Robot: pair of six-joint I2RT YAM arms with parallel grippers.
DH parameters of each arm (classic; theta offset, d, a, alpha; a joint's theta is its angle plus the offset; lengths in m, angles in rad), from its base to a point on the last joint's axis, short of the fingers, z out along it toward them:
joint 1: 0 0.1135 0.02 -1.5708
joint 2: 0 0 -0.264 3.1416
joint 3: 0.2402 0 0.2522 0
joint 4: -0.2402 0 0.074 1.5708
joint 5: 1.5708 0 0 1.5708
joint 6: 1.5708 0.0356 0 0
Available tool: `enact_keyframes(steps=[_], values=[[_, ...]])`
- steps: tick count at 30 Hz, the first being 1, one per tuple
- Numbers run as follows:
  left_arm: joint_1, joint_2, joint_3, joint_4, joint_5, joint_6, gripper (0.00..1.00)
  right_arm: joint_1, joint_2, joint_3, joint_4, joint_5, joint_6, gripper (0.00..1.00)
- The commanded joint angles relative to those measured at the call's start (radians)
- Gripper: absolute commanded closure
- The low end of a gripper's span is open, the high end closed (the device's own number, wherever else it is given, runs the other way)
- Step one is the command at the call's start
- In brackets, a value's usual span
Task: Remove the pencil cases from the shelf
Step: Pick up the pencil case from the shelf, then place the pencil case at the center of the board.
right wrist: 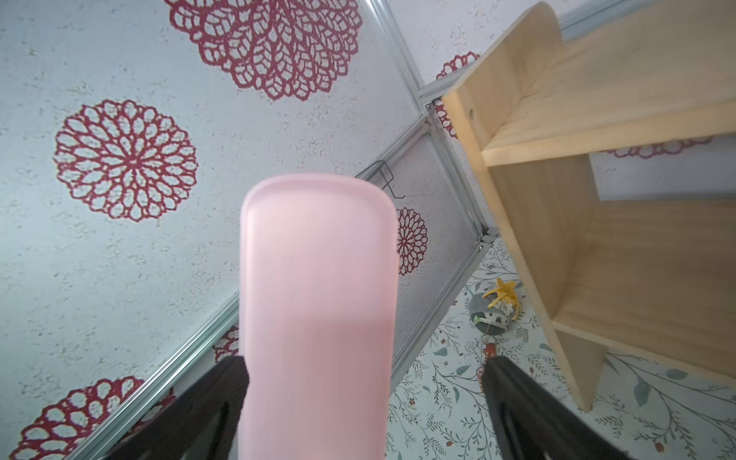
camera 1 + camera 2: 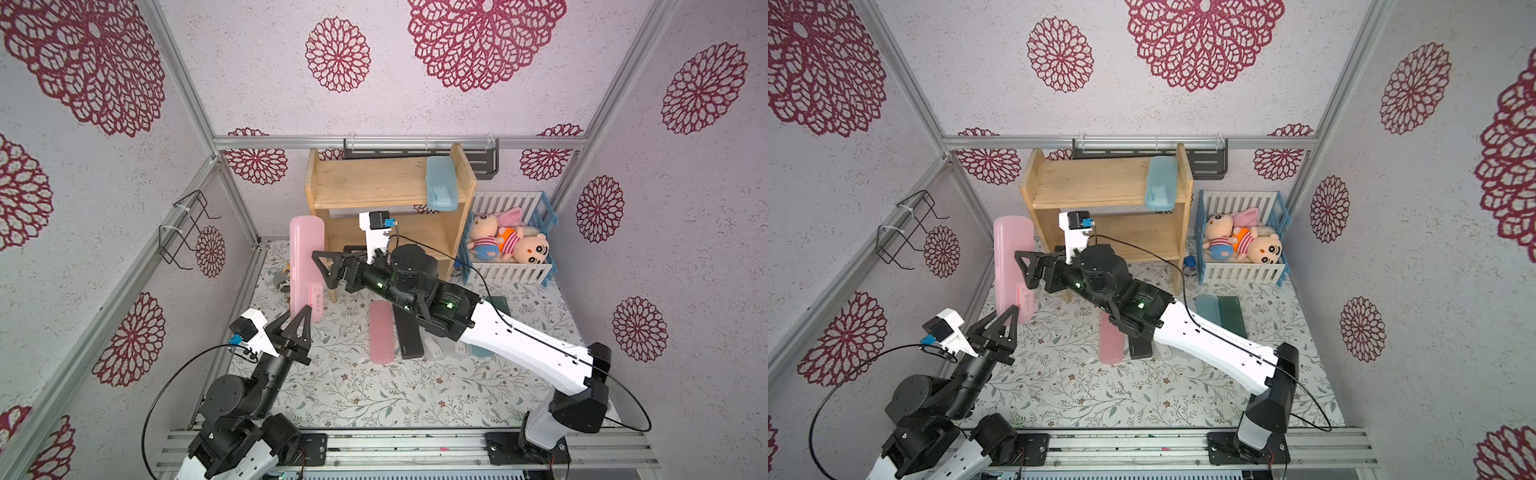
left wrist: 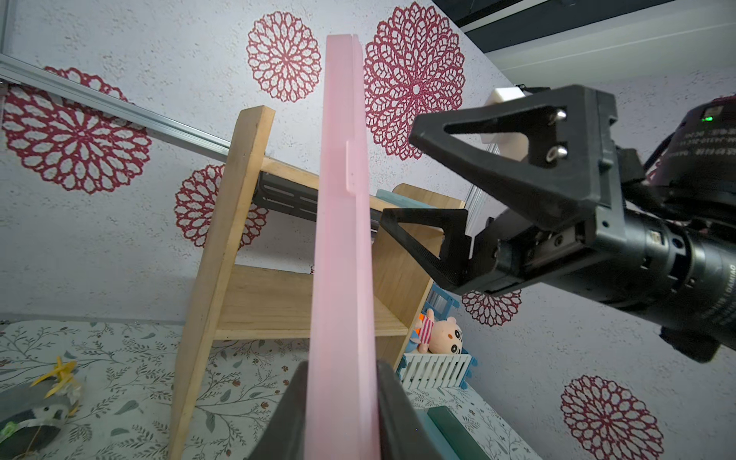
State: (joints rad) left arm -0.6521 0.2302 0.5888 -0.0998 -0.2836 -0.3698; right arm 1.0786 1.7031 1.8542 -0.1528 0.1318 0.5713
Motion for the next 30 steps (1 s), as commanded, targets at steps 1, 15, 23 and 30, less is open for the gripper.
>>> enact_keyframes(steps=[1,15,23,30], values=[[-0.011,-0.028,-0.007,-0.008,-0.005,0.013,1.0,0.022,0.064,0.114,-0.085,0.011,-0.039,0.01],[-0.01,-0.107,-0.011,-0.083,-0.037,0.018,1.0,0.069,0.176,0.267,-0.13,-0.009,-0.05,0.01],[-0.011,-0.102,-0.012,-0.104,-0.055,0.012,1.0,0.08,0.211,0.316,-0.144,-0.038,-0.053,0.06],[-0.011,-0.108,-0.018,-0.106,-0.067,0.006,1.0,0.083,0.211,0.315,-0.148,-0.029,-0.056,0.19]])
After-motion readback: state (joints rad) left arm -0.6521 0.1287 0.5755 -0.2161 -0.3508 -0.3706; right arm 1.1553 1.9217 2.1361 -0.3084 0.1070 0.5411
